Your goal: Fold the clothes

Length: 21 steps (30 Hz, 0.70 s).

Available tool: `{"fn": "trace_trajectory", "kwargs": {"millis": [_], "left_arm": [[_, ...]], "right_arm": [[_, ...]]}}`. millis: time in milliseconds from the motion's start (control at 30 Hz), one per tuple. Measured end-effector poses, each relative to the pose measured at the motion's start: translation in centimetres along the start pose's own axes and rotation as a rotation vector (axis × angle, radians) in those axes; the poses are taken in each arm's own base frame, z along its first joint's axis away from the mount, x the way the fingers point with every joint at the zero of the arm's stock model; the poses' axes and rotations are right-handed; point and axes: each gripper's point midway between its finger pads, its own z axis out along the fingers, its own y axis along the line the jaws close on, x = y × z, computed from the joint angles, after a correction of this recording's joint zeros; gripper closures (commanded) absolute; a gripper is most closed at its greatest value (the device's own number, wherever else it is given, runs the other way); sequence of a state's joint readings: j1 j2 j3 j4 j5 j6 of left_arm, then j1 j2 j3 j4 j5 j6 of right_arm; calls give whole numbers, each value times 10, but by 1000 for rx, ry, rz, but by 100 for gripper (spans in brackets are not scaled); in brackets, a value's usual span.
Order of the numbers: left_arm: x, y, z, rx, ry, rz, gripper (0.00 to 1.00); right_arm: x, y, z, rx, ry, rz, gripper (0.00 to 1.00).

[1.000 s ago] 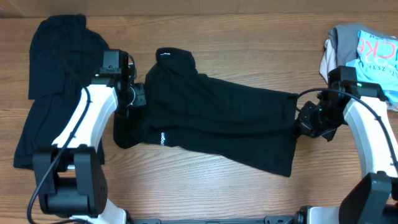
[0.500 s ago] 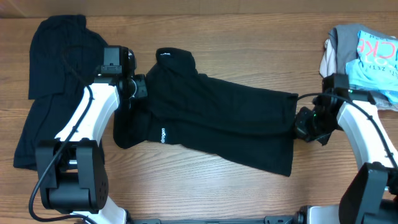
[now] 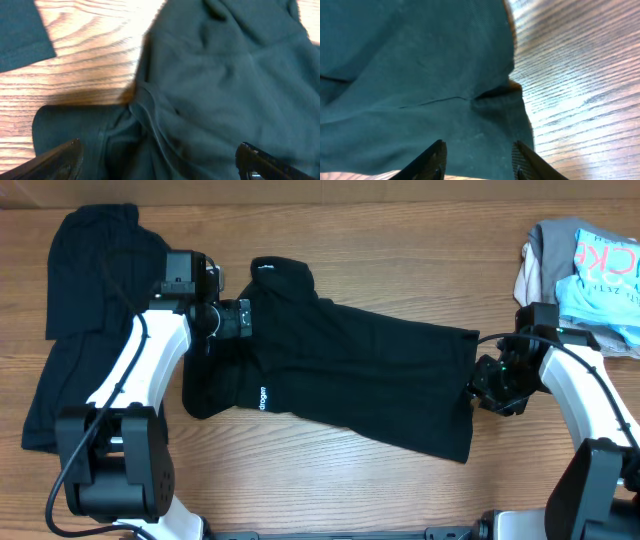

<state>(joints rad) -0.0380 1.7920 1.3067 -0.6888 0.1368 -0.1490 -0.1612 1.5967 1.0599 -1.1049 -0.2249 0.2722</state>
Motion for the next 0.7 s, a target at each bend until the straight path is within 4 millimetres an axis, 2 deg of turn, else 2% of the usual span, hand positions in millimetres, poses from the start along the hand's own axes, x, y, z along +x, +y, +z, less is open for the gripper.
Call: {"fn": "trace_trajectory", "kwargs": {"millis": [133, 233, 367, 467, 533, 700], "left_arm": [[5, -14, -10, 22, 46, 113, 11], [19, -27, -10, 35, 96, 201, 21], [26, -41, -8, 49, 113, 295, 35], [34, -43, -4, 52, 131, 343, 39], [39, -41, 0, 46, 141, 354, 46], [49, -33, 12, 24, 184, 371, 47]], "right_arm": [[-14, 10, -16, -21, -44, -17, 50], [-25, 19, -27, -46, -84, -32, 50], [-26, 21, -28, -59, -89, -38, 49], [-29, 23, -28, -67, -99, -41, 49], [-29, 24, -28, -69, -101, -42, 49], [-30, 24, -28, -71, -103, -43, 48]]}}
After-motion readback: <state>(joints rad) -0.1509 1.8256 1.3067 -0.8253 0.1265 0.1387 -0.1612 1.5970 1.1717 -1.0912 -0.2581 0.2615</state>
